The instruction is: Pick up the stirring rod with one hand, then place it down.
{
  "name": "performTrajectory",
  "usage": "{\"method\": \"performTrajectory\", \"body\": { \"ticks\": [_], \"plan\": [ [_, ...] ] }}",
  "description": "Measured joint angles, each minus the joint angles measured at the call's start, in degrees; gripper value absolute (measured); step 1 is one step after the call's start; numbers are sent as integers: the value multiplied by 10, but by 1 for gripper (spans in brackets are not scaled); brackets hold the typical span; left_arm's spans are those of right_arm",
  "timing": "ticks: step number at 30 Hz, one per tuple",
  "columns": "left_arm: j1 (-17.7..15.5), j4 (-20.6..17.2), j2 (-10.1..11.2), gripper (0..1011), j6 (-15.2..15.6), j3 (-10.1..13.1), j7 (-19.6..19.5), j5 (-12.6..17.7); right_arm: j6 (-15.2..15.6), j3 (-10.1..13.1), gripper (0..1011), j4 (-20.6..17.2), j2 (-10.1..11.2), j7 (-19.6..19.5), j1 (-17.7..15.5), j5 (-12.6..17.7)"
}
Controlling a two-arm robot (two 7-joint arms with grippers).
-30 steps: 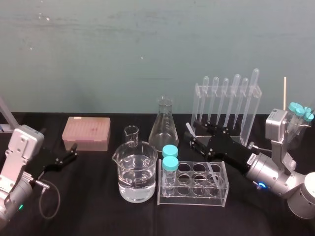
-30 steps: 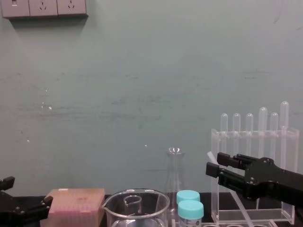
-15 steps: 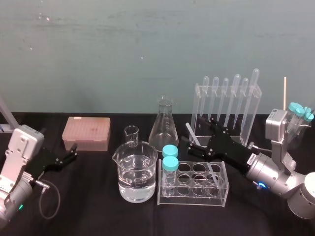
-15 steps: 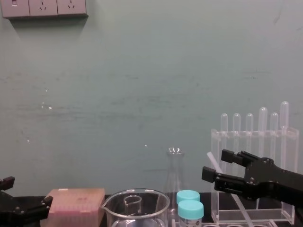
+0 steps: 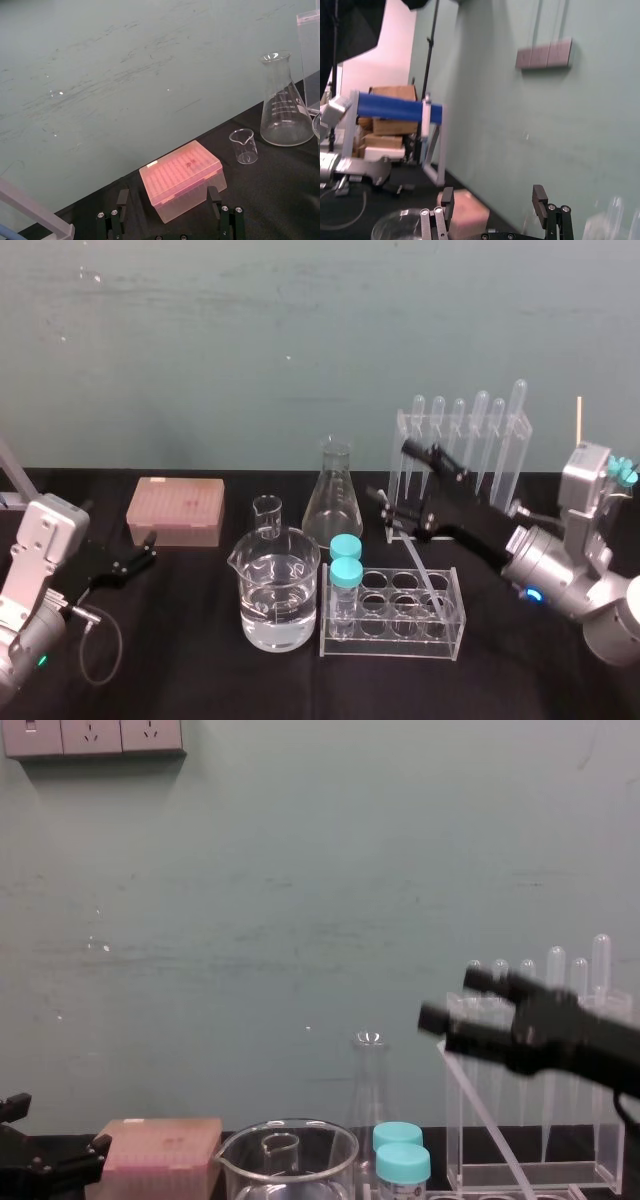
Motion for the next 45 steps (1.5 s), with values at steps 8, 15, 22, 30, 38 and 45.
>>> {"method": "performTrajectory", "body": {
  "ticks": [8, 15, 22, 30, 38, 45],
  "plan": [
    [0, 0, 0, 1000, 0, 0, 0, 0, -36, 28, 1003, -74, 9, -89, -26, -54],
    [0, 0, 0, 1000, 0, 0, 0, 0, 12, 66, 1003, -130, 22, -192, -70, -113],
    [0, 0, 0, 1000, 0, 0, 0, 0, 81, 87, 1003, -156, 45, -225, -113, -137],
    [0, 0, 0, 1000, 0, 0, 0, 0, 171, 94, 1003, -139, 45, -221, -126, -121],
    [0, 0, 0, 1000, 0, 0, 0, 0, 188, 90, 1003, -120, 38, -205, -115, -108],
    [0, 0, 0, 1000, 0, 0, 0, 0, 188, 90, 1003, -120, 38, -205, -116, -109]
  ]
}}
